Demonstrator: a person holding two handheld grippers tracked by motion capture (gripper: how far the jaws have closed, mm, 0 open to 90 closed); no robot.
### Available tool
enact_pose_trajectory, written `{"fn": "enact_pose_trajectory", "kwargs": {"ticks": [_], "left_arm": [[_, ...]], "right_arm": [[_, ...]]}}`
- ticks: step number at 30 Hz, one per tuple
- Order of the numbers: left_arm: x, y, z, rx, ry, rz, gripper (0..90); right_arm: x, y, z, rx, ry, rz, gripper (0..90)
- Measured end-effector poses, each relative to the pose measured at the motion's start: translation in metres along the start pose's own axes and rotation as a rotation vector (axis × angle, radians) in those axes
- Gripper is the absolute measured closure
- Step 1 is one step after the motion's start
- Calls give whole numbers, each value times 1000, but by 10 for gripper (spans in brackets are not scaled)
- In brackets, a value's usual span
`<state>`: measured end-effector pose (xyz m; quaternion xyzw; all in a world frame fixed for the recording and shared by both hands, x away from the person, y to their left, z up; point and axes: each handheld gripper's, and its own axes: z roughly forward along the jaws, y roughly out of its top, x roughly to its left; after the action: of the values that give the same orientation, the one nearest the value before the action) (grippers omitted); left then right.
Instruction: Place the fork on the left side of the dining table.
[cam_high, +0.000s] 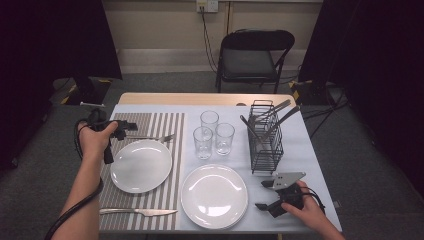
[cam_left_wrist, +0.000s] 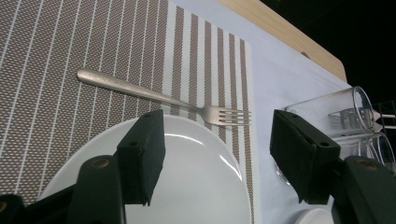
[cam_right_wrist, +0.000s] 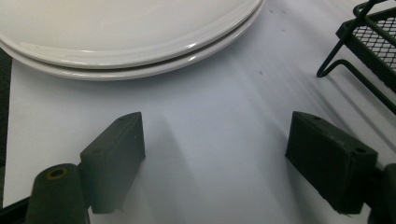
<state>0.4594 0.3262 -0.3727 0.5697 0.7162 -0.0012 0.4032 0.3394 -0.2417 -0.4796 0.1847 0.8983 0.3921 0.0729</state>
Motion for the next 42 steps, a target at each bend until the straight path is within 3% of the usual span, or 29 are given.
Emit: {"fn": "enact_pose_trajectory", "kwargs": {"ticks": [11,21,31,42], "left_arm": [[1,-6,-2,7,-8,23,337],[-4,-11,-2,-1,-24,85,313],[-5,-19,6,26,-34,93,307],[-17,-27,10,45,-71,136,308]], "right_arm": [[0,0,0,0,0,1,185],[0,0,0,0,0,1,185],[0,0,0,0,0,1,185],[0,0,0,0,0,0,185]]}}
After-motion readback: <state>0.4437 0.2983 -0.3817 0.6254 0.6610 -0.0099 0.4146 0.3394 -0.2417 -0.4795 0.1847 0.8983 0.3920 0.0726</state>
